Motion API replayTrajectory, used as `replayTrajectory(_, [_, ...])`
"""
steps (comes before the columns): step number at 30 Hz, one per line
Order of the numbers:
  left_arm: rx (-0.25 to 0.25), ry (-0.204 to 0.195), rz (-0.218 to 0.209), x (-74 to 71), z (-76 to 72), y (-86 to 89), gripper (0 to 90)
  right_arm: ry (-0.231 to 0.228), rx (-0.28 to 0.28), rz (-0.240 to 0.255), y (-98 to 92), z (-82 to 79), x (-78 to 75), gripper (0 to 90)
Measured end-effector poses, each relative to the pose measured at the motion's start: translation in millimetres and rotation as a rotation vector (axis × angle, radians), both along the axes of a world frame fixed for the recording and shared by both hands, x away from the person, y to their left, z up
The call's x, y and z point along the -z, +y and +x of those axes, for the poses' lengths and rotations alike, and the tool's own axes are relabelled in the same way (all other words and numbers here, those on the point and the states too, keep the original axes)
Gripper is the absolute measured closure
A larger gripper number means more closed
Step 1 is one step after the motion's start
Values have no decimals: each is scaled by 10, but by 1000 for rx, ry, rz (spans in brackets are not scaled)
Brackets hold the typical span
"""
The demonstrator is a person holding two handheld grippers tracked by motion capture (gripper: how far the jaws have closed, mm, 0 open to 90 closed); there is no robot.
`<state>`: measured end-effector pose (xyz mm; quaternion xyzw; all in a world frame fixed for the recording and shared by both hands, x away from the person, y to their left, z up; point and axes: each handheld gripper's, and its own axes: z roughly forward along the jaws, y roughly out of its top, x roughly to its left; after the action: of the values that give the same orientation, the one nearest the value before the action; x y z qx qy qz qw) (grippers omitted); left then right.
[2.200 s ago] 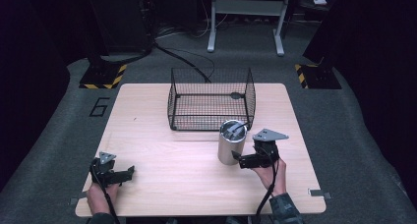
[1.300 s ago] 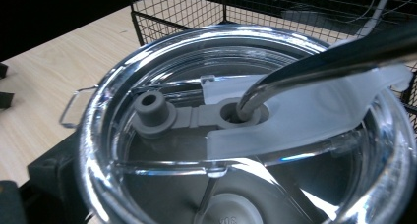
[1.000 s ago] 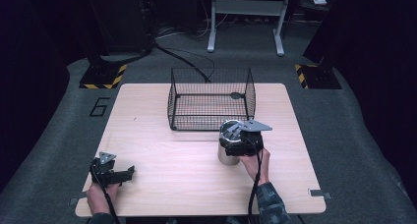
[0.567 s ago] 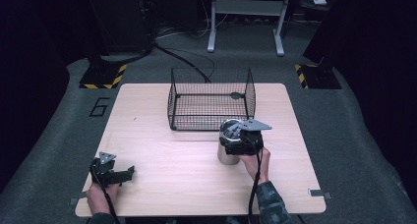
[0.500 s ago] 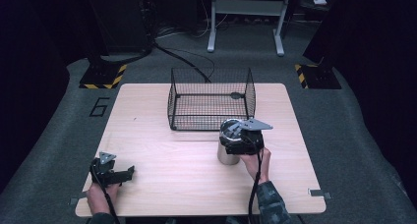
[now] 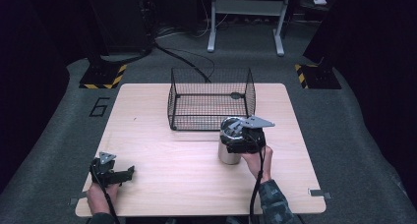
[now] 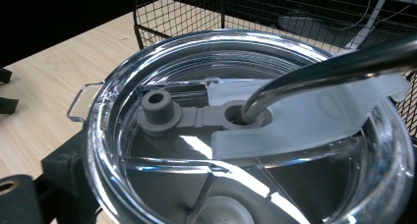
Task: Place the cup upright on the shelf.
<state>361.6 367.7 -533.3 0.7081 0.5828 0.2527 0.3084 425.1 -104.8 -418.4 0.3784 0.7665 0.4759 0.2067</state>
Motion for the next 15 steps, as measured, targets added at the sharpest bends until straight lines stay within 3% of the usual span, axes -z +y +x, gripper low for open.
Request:
replayTrajectory(8, [1,0,2,0,1,2,3,-2,-5,8,-54,-18,-101,39])
replayTrajectory(15, [0,-1,-1,0,0,0,4,-15,-15,13,-55,-73,-294,39])
